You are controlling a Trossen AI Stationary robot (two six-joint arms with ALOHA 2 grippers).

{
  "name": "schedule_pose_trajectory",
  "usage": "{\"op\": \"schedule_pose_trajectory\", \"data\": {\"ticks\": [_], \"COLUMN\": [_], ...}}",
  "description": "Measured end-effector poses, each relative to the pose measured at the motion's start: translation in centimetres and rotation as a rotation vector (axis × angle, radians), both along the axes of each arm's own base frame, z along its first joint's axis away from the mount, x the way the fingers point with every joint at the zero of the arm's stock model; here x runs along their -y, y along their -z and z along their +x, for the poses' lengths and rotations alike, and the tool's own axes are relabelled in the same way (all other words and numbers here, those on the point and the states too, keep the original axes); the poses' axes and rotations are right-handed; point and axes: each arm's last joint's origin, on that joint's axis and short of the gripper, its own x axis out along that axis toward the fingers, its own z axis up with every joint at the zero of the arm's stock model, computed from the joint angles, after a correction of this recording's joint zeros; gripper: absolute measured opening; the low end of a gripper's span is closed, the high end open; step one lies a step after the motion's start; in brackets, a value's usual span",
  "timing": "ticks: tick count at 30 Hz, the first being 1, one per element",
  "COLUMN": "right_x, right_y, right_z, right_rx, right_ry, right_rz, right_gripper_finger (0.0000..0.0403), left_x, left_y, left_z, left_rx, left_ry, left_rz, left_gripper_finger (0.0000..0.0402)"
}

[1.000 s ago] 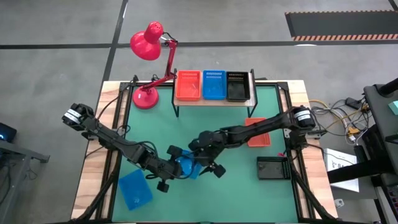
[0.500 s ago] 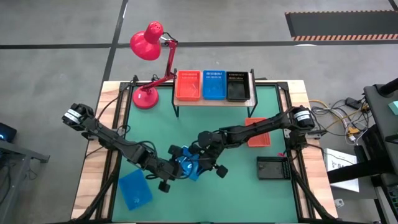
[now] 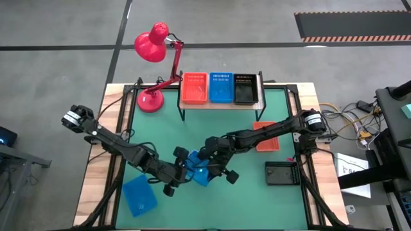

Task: Stack baskets on shelf by color
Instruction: Stack the top blue bin on the other blue bin on the shelf

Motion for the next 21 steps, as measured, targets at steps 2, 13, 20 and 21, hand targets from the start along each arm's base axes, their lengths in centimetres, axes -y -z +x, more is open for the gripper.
{"op": "schedule_pose_trajectory", "data": {"ticks": [2, 13, 20, 21], "right_x": [-0.1, -1.7, -2.5, -2.5], "right_y": [0.2, -1.2, -4.1, -4.6], "right_z": [-0.2, -2.4, -4.4, -4.6], "right_rx": [-0.035, -0.124, -0.086, -0.076], "right_ry": [0.004, 0.154, 0.295, 0.316], "right_rz": [-0.002, -0.176, -0.272, -0.272], "right_gripper_finger": [0.0009, 0.0009, 0.0009, 0.0009], "left_x": [-0.2, -2.0, -3.4, -3.6], "left_y": [-0.5, -3.3, -3.5, -3.4], "left_z": [-0.2, -2.4, -4.7, -4.9], "left_rx": [0.038, 0.237, 0.378, 0.398], "left_ry": [-0.002, -0.033, -0.095, -0.100], "left_rz": [0.047, 0.245, 0.213, 0.200], "left_gripper_finger": [0.0168, 0.0121, 0.0094, 0.0091]}}
